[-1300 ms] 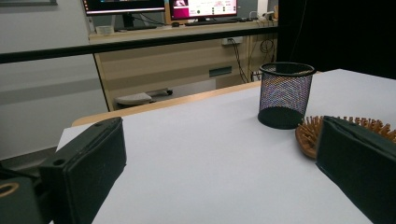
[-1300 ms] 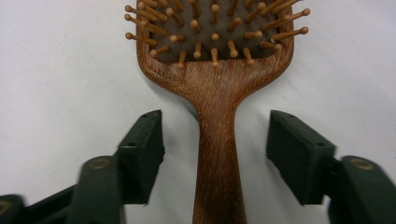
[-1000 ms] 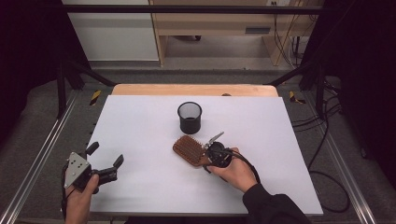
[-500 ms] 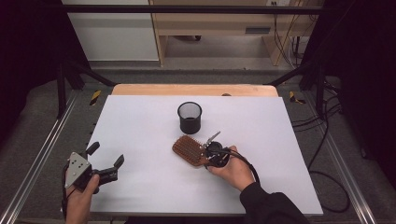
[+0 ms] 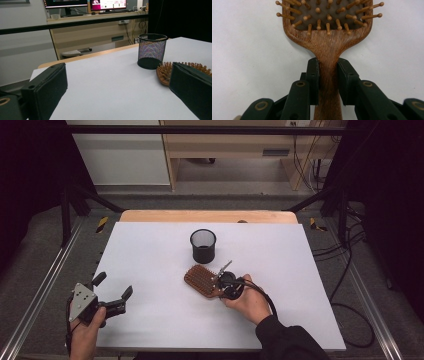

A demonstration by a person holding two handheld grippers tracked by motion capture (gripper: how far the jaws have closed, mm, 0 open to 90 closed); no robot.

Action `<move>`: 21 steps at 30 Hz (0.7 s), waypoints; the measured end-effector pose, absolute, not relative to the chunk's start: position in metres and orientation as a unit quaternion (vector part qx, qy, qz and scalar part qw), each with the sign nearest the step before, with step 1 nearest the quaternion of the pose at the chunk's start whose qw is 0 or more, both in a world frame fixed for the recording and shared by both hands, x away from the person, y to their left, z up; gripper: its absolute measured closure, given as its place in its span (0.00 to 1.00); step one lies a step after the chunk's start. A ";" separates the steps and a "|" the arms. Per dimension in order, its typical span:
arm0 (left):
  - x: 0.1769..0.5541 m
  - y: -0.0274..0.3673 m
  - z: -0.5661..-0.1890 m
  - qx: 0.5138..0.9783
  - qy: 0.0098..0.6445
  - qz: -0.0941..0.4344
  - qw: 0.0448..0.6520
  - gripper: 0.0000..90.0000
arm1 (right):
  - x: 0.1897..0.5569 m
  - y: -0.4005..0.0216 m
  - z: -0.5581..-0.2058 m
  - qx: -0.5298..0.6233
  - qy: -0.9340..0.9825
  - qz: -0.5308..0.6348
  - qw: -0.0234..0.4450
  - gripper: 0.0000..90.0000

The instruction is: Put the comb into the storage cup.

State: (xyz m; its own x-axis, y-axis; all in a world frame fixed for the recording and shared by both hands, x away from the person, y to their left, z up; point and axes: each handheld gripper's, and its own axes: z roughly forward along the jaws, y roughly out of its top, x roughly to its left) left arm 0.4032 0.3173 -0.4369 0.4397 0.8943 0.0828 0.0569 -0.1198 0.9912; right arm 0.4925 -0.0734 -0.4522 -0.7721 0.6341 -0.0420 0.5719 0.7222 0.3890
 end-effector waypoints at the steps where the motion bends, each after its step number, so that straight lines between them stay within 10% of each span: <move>1: 0.403 0.317 -0.437 0.644 0.369 0.380 0.552 0.02 | 0.491 -0.074 -0.452 0.327 0.923 0.183 0.091 0.81; 21: 0.403 0.295 -0.423 0.636 0.373 0.352 0.576 0.02 | 0.461 -0.114 -0.437 0.333 0.875 0.321 0.142 0.81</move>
State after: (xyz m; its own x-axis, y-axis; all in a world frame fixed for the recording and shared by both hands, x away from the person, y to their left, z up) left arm 0.4027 0.2951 -0.4232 0.4736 0.8806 0.0187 0.0690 -0.0582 0.9959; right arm 0.4613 -0.1142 -0.4370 -0.7373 0.6747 -0.0353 0.4921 0.5721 0.6561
